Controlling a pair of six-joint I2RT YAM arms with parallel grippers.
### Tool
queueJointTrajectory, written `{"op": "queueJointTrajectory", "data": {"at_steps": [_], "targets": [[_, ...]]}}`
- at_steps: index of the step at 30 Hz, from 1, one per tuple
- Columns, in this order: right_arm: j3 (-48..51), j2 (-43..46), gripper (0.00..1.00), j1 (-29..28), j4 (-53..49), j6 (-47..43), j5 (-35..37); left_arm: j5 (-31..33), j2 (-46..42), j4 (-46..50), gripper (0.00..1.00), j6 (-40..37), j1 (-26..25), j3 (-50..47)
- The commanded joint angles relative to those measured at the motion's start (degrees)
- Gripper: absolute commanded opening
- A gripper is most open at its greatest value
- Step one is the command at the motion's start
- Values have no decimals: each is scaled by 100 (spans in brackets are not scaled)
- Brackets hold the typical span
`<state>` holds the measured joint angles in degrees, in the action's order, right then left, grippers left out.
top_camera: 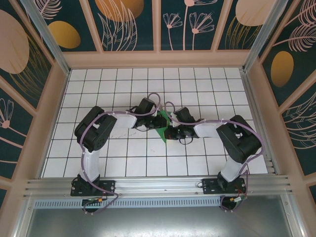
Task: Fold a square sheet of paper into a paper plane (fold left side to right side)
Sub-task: Fourth fold the wing at the center of the table.
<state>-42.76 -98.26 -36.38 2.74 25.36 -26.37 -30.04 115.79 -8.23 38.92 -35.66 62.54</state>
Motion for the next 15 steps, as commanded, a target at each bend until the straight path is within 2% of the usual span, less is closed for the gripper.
{"op": "queueJointTrajectory", "data": {"at_steps": [1, 11, 15], "targets": [[227, -377, 0, -97, -1092, -157, 439, 483, 225, 102, 20, -321, 311, 294], [247, -365, 0, -97, -1086, -155, 415, 293, 581, 383, 21, -514, 507, 972], [251, -352, 0, -94, -1082, -146, 417, 267, 447, 417, 22, -602, 552, 1041]]}}
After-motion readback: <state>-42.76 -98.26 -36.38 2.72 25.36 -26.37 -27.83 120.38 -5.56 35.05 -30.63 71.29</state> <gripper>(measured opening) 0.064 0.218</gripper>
